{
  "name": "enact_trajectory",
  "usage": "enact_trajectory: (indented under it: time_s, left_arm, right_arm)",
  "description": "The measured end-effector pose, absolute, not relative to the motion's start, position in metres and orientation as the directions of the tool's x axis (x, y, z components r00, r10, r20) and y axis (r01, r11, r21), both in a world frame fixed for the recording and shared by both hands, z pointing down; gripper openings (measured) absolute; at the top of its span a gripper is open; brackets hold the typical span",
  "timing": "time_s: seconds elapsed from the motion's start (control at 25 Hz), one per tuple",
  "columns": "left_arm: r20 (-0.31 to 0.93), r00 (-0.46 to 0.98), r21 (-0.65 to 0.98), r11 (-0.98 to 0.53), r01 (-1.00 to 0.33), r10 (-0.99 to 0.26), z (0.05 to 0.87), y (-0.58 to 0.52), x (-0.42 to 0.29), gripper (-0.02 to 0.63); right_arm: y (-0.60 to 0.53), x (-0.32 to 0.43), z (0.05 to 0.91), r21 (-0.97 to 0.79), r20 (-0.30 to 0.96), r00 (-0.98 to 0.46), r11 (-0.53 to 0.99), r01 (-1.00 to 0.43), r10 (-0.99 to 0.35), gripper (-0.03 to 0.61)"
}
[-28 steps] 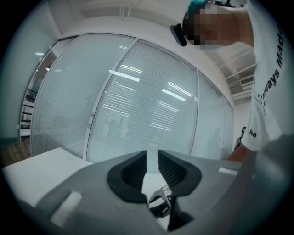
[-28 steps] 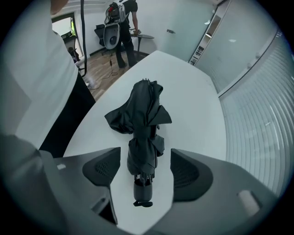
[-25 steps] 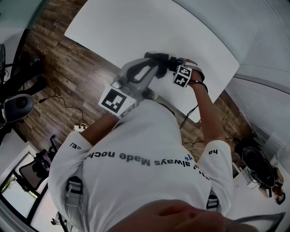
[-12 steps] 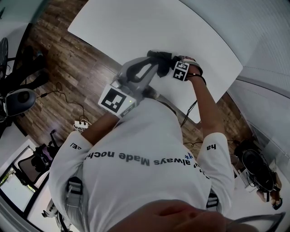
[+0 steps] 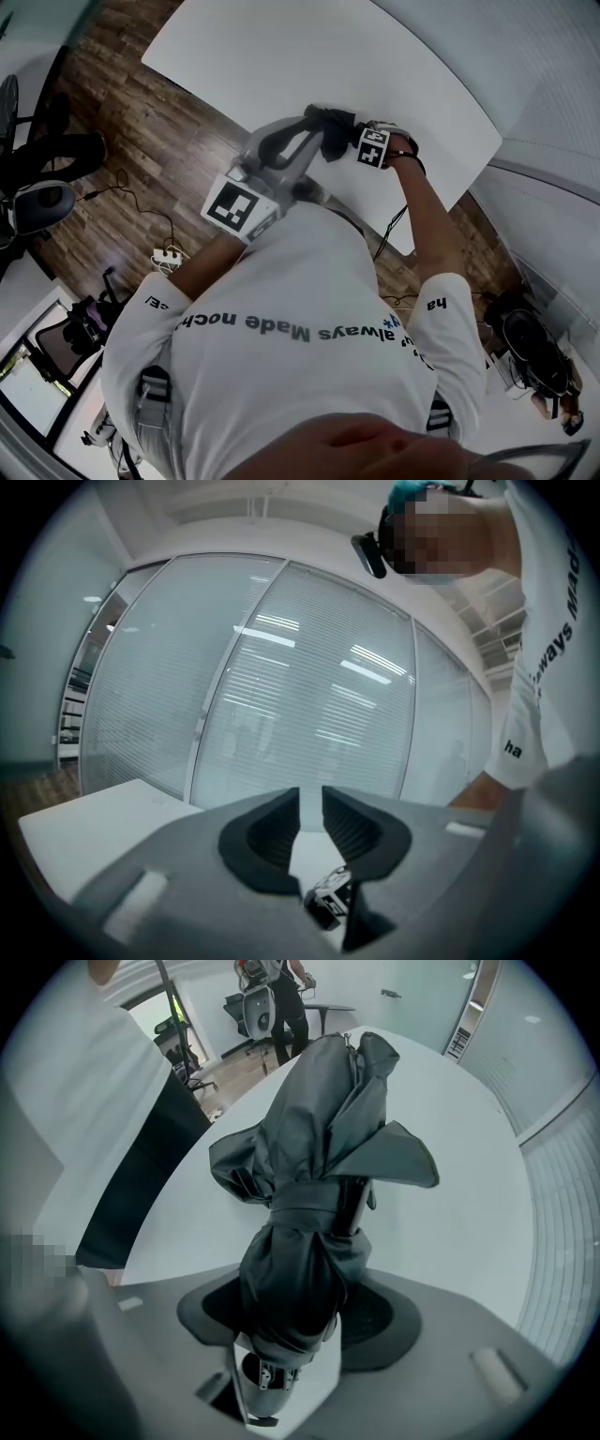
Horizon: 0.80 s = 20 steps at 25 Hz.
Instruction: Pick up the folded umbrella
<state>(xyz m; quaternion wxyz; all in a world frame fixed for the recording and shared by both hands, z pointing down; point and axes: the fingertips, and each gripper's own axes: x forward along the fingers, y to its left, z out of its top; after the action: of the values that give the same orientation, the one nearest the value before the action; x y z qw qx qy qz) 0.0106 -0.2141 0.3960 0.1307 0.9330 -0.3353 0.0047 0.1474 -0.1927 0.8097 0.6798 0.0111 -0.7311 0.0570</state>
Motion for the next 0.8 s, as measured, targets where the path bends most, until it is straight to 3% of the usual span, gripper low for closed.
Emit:
enact_trajectory:
  time_s: [0.28, 0.8]
  left_arm:
    - [0.083, 0.779, 0.234, -0.748, -0.621, -0.621, 0.390, -0.211, 0.011, 0.077]
    - [0.074, 0.797, 0.226, -0.769, -0.599, -0.599, 0.387, -0.205, 0.016, 0.075]
  right_arm:
    - [-0.186, 0.146, 0.807, -0.057, 0.990, -0.141, 0.981, -0.186, 0.031, 0.205]
    - [-0.190, 0.159, 0.761, 0.003, 0.950, -0.281, 0.909, -0.417, -0.132, 0.186]
